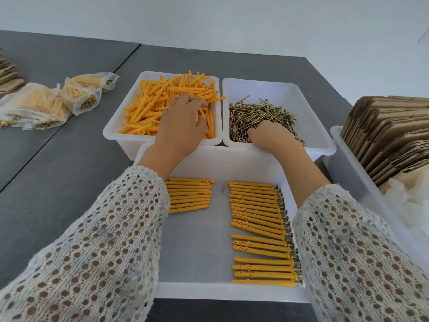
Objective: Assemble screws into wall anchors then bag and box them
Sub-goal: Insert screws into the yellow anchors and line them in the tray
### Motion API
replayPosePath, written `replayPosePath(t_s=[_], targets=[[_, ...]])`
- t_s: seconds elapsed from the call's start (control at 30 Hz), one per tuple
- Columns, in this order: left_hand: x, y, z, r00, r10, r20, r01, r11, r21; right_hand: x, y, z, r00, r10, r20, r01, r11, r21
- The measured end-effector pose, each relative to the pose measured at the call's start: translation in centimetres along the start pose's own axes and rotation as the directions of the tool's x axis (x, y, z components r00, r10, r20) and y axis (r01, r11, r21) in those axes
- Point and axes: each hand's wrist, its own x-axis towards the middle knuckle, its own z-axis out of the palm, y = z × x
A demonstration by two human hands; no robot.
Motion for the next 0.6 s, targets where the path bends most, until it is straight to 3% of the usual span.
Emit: replayPosePath(t_s=[0.27, 0.4, 0.6], targets=[[-0.1, 0.1, -0.1, 0.999, 0.025, -0.023, -0.026, 0.998, -0.059, -0.6, 0.1, 0.0, 0.95, 0.073, -0.303, -0.016, 0.982, 0.188], [-0.2, 0.0, 0.0, 0.997, 0.056, -0.062, -0.065, 0.988, -0.141, -0.5, -0.2, 0.1, 0.892, 0.037, -0.451, 0.122, 0.94, 0.319], [-0.1, 0.1, 0.0, 0.99, 0.128, -0.067, -0.142, 0.946, -0.293, -1.1, -2.0, 0.2, 0.86, 0.009, -0.51, 0.313, 0.781, 0.541]])
